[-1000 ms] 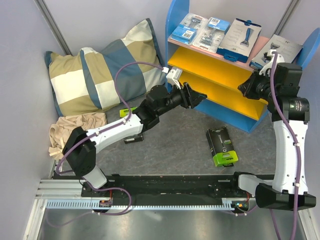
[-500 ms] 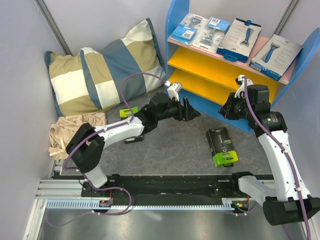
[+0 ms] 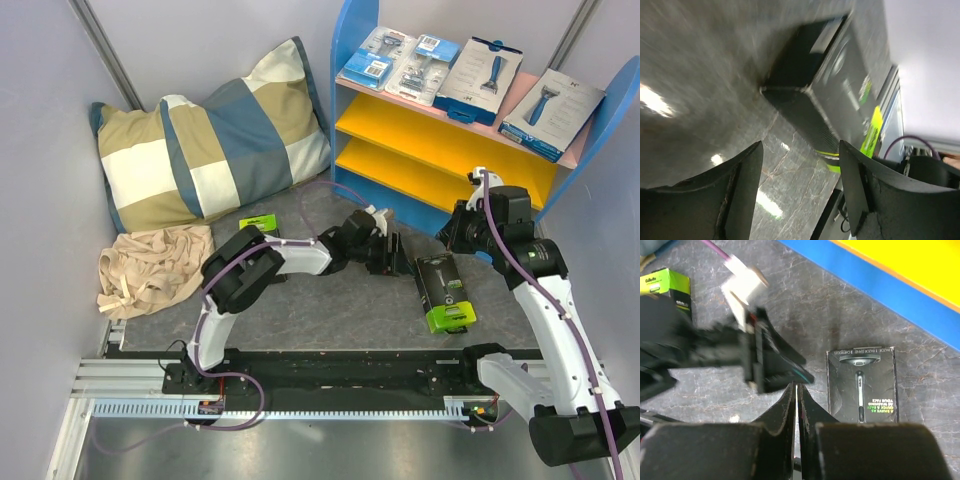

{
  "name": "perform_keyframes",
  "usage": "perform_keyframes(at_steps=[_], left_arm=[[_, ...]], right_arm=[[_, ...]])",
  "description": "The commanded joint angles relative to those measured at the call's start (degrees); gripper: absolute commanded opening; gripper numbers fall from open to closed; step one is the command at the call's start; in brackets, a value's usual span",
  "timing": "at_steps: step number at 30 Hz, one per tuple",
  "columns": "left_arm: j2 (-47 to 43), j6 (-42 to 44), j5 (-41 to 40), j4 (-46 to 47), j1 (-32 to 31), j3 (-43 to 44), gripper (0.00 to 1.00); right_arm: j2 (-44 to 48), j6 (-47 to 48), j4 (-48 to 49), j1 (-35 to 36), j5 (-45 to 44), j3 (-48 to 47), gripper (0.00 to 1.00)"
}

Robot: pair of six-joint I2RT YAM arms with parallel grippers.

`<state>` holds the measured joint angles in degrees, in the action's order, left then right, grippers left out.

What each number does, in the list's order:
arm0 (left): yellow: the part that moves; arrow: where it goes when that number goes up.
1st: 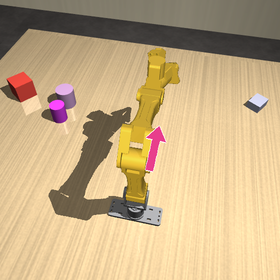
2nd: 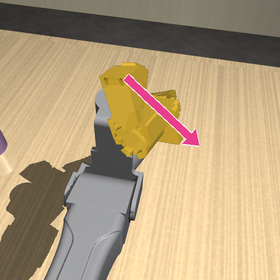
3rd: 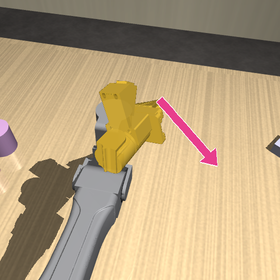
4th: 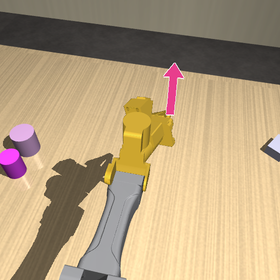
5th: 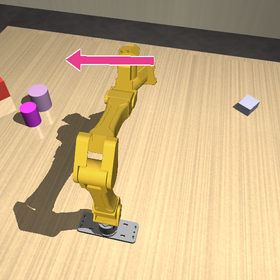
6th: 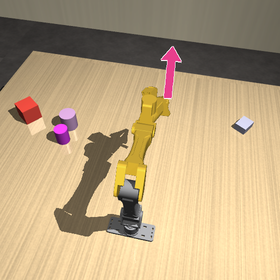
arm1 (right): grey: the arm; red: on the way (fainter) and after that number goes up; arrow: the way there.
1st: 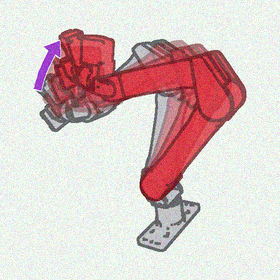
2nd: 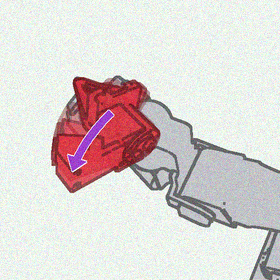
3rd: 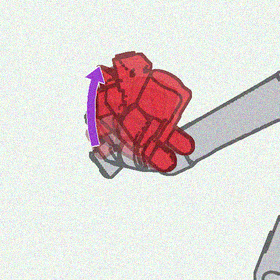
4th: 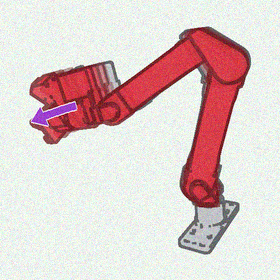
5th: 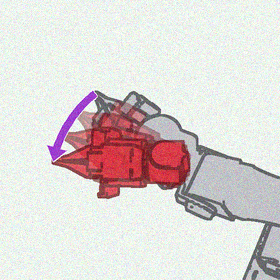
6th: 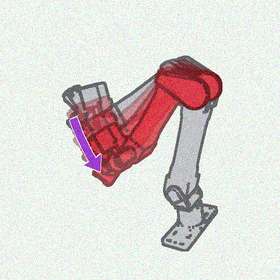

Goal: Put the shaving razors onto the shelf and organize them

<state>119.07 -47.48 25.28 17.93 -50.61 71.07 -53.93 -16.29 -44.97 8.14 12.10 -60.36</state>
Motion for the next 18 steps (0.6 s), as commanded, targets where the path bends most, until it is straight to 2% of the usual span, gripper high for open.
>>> perform_keyframes(at_steps=[1, 6, 12, 16, 18], left_arm=[[2.9, -4.4, 3.6, 1.6, -2.5, 3.8, 0.67], [5.3, -5.3, 3.7, 1.8, -3.9, 5.4, 0.67], [2.8, -7.8, 2.3, 8.3, -4.1, 0.4, 0.66], [4.0, -7.9, 3.0, 7.2, -4.2, 3.0, 0.67], [6.0, -8.0, 3.1, 3.7, -4.5, 5.3, 0.68]], right_arm=[[1.1, -0.3, 2.3, 0.3, -1.1, 0.6, 0.10], [1.1, -0.4, 2.7, 0.2, -0.8, 1.6, 0.11], [1.2, -0.5, 3.2, 0.2, -0.4, 2.4, 0.12], [1.0, -0.5, 3.5, 0.2, 0.0, 2.8, 0.12], [1.0, -0.5, 3.6, 0.3, 0.1, 2.9, 0.12]])
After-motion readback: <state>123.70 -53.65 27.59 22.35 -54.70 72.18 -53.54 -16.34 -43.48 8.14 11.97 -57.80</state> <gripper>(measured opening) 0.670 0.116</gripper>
